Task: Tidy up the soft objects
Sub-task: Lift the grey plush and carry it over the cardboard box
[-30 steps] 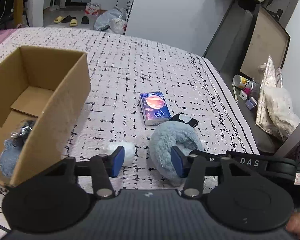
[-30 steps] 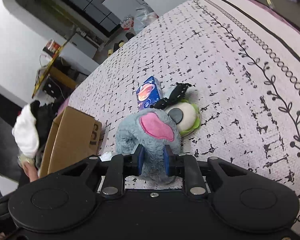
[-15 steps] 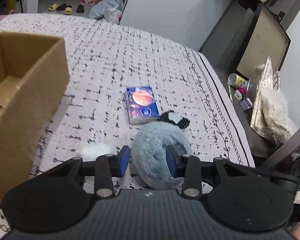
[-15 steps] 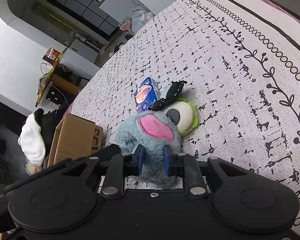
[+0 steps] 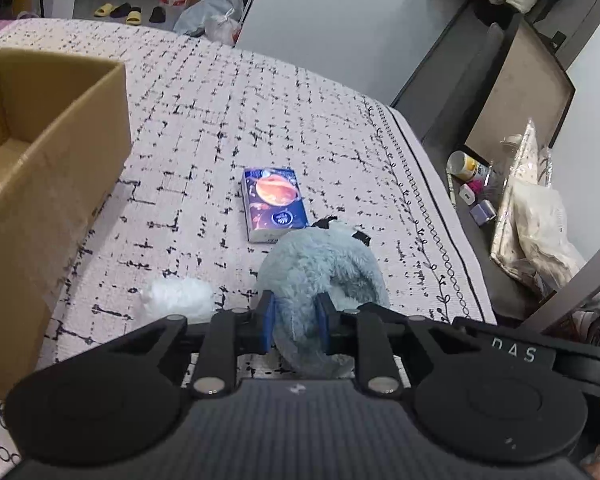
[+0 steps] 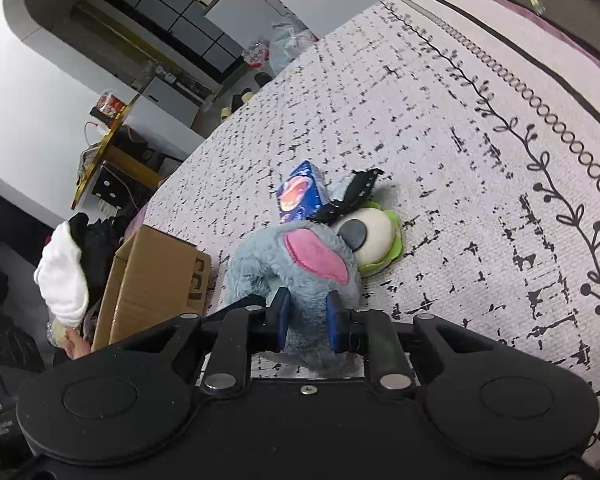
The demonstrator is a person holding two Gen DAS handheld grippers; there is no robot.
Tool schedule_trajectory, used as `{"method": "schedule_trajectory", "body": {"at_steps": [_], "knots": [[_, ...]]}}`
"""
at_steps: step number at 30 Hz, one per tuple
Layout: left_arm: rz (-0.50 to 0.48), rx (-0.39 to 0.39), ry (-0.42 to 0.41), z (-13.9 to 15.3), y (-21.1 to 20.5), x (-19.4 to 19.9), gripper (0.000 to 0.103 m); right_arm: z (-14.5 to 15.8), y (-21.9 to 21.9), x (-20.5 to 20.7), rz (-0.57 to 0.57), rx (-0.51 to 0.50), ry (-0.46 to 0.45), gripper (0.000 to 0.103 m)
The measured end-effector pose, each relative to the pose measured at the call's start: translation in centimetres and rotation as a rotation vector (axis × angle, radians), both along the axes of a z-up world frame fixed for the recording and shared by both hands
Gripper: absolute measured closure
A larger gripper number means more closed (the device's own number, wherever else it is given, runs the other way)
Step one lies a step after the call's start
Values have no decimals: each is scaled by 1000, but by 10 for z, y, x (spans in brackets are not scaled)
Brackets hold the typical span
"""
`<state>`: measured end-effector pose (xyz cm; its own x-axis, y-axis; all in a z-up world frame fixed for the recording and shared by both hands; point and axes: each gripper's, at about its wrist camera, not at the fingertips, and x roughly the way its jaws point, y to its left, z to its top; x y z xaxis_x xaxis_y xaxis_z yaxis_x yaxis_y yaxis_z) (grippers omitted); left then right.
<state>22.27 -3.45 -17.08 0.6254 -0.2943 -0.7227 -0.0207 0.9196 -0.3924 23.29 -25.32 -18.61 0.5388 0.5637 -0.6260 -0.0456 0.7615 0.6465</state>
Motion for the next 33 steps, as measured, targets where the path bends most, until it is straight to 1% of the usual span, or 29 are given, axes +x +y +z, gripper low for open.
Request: {"method": "schedule_trajectory", "body": {"at_steps": [6,15,25,33], "knots": [[-14,13,-35,19,-1,-8,83,17,2,-7,-1,-14,-26,84],[-8,-5,-90,46,10,-23,83,49,15,-17,6,-33,-78,84],[3,-33,-129,69,36,-40,83,77,39,-30,22,-62,-127,84],[11,-44,-145,82,57,-48,83,90,62,-33,24,-78,-141,84]]}}
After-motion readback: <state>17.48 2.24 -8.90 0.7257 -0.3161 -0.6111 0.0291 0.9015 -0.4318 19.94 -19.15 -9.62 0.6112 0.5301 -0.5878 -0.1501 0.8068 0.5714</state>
